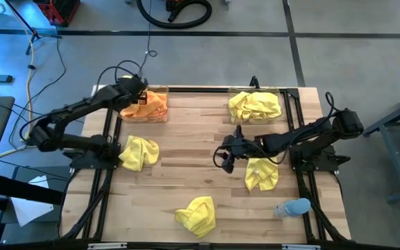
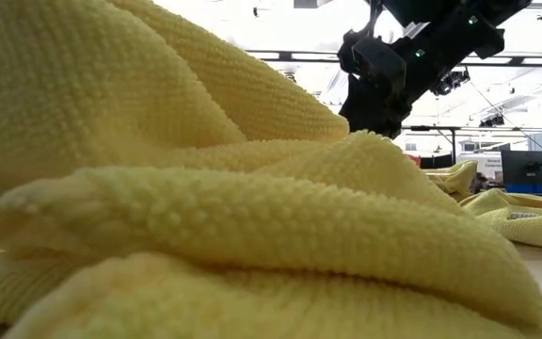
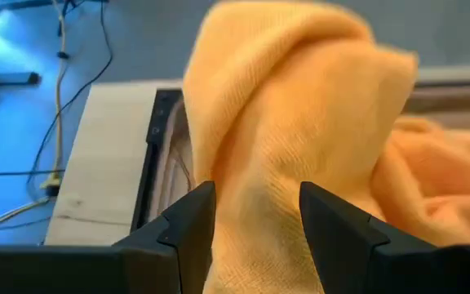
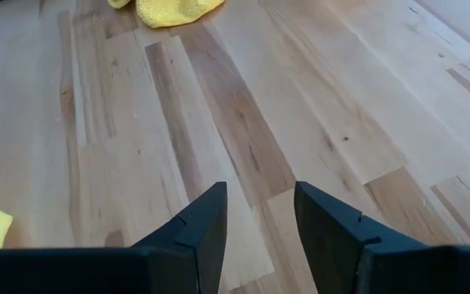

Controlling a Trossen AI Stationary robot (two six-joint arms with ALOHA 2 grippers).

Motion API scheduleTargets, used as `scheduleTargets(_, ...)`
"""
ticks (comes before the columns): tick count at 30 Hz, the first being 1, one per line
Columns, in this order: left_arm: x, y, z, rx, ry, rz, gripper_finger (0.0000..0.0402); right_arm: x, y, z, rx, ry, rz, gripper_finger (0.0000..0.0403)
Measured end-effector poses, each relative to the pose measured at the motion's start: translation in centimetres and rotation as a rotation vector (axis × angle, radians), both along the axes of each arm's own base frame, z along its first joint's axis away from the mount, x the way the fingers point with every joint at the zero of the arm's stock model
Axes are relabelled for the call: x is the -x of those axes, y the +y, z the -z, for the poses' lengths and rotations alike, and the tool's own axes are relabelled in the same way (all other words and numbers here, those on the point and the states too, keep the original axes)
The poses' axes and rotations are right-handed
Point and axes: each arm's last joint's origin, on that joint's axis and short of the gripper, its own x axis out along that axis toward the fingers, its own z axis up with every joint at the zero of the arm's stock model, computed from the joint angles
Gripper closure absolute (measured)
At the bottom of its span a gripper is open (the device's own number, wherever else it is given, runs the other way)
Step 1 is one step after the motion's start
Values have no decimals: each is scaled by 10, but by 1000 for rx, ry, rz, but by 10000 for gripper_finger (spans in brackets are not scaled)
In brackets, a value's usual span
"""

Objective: Sort microfiber towel by color & place in baskets
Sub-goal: Put the orange microfiber cloth into the left transparent bin

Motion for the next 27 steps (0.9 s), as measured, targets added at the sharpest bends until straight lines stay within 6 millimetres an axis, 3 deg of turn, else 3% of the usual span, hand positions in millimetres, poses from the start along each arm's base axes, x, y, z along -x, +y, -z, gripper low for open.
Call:
scheduleTargets(9, -4, -1, 38, 478, -22, 63, 244, 0, -3, 0, 0, 0, 10, 265)
scheduleTargets(13, -1, -6, 41, 551, 28, 60, 250, 0, -3, 0, -1, 0, 10, 265)
scheduleTargets(17, -1, -10, 28, 499, -11, 78, 251, 0, -3, 0, 0, 0, 9, 265)
scheduleTargets(27, 8, -20, -32, 264, -216, 95, 251, 0, -3, 0, 1, 0, 8, 265)
